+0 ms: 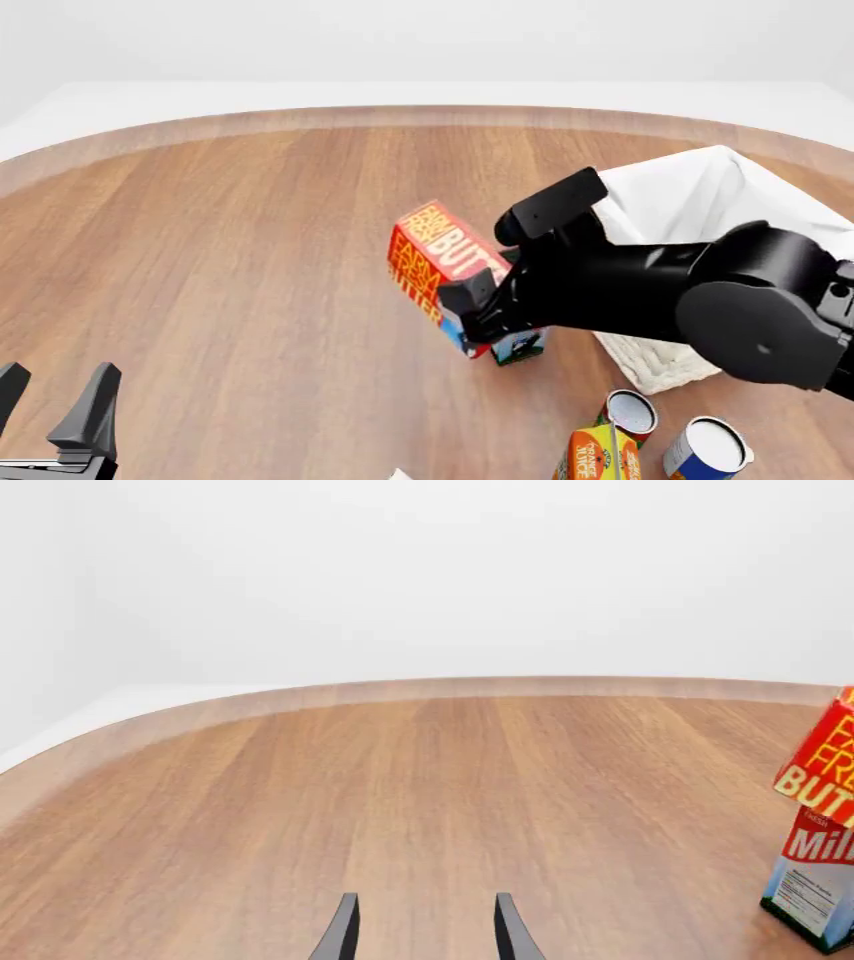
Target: Pick up the cream cheese box and the butter, and put them in the basket.
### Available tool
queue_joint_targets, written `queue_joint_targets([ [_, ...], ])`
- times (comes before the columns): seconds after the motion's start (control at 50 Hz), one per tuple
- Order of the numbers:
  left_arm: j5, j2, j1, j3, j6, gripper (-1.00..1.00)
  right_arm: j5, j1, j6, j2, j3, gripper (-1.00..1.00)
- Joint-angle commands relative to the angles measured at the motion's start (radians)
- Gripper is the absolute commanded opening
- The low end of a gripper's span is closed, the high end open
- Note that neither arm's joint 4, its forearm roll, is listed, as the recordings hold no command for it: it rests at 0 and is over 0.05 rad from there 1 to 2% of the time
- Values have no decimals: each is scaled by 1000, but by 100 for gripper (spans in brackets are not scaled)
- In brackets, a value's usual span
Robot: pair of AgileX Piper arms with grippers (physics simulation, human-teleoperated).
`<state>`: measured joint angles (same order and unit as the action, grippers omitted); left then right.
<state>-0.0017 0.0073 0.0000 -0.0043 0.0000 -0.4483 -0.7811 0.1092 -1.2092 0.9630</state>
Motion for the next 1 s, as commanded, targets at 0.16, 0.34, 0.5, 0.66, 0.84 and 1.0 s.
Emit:
queue_joint_targets([
  [0.16,0,0,0,0,0,100,-95,-4,-32,59,161,-100],
  [0.34,0,0,0,0,0,100,-129,26,-58,87,221,-100],
  [0.5,0,0,0,0,0,100,-141,50,-70,101,248,-100],
  [0.66,0,0,0,0,0,100,-142,70,-71,118,263,-100],
  [0.84,0,0,0,0,0,100,-142,70,-71,118,263,-100],
  [1.0,0,0,0,0,0,100,-142,70,-71,118,263,-100],
])
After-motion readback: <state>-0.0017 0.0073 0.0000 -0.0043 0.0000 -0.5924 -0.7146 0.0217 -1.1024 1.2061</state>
